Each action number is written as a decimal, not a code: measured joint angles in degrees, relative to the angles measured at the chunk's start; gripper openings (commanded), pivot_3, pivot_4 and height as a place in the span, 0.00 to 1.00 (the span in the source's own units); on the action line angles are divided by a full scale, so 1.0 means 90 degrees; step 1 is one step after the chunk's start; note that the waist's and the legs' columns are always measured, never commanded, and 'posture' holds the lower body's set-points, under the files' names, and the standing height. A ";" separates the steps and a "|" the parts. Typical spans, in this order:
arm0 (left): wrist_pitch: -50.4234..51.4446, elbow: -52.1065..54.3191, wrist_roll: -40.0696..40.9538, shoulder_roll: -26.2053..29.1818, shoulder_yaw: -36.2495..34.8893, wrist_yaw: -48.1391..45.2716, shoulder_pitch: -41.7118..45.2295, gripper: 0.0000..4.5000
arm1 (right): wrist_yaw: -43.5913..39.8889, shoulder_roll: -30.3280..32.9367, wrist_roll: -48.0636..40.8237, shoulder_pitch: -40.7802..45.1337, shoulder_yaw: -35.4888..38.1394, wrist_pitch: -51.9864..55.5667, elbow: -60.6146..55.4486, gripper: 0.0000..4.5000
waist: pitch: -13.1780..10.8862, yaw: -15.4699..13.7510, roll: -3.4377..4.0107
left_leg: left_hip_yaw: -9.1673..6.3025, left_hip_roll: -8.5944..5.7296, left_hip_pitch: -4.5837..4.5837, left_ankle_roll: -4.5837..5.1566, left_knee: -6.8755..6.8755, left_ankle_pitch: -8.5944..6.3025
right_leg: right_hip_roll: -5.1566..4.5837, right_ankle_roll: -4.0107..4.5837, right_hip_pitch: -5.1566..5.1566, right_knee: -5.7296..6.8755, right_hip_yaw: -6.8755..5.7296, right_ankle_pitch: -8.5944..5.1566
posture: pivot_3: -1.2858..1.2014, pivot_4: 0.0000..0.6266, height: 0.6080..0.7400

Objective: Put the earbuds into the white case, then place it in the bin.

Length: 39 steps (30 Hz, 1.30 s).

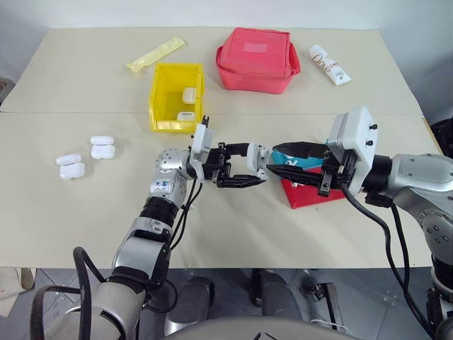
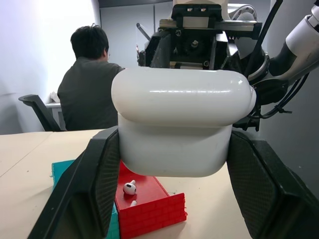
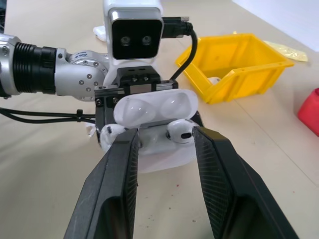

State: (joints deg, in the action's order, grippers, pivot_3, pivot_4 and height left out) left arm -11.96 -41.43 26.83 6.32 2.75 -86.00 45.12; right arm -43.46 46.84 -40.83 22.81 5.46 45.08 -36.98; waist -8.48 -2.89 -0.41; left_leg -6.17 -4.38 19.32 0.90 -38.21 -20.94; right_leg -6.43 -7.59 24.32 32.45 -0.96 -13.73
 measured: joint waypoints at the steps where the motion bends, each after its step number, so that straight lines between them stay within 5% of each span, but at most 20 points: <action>1: 0.0000 0.0000 -0.0002 0.0000 0.0000 0.0000 0.0000 0.62 | 0.0018 0.0000 -0.0009 0.0007 0.0007 0.0003 0.0000 0.40 | 0.0000 0.0000 0.0000 | 0.0000 0.0000 0.0000 0.0000 0.0000 0.0000 | 0.0000 0.0000 0.0000 0.0000 0.0000 0.0000 | 0.52 0.24 1.00; 13: 0.0008 -0.0001 -0.0025 0.0003 -0.0016 0.0005 0.0000 0.62 | 0.0826 0.0313 -0.0884 -0.0004 0.0546 0.0992 -0.0842 0.40 | 0.0000 -0.0005 0.0000 | -0.0002 0.0001 0.0001 0.0000 0.0001 0.0000 | -0.0002 0.0000 0.0000 -0.0001 0.0000 0.0000 | 0.52 0.24 1.00; 28: 0.0018 -0.0239 -0.0144 -0.0075 -0.0083 0.0010 0.0161 0.62 | 0.2460 0.0649 -0.3617 -0.0178 0.0702 0.1784 -0.1478 0.40 | -0.0001 -0.0016 -0.0003 | -0.0001 0.0001 0.0001 0.0002 0.0001 0.0000 | -0.0003 0.0000 -0.0001 -0.0002 -0.0001 0.0000 | 0.52 0.24 1.00; 39: 0.0014 -0.0234 -0.0145 -0.0098 -0.0187 0.0007 0.0161 0.62 | 0.2574 0.0744 -0.3745 -0.0227 0.0474 0.1552 -0.1296 0.40 | -0.0002 -0.0018 -0.0004 | -0.0001 0.0001 0.0001 0.0004 0.0001 0.0000 | -0.0002 0.0000 -0.0001 -0.0002 -0.0001 0.0000 | 0.52 0.24 1.00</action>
State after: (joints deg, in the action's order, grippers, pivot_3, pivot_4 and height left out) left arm -11.83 -43.53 25.52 5.44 1.07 -85.93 46.57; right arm -20.30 53.54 -74.53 20.77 9.72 59.05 -48.64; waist -8.49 -3.05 -0.45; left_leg -6.17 -4.37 19.33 0.94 -38.21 -20.94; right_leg -6.45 -7.60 24.31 32.44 -0.97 -13.73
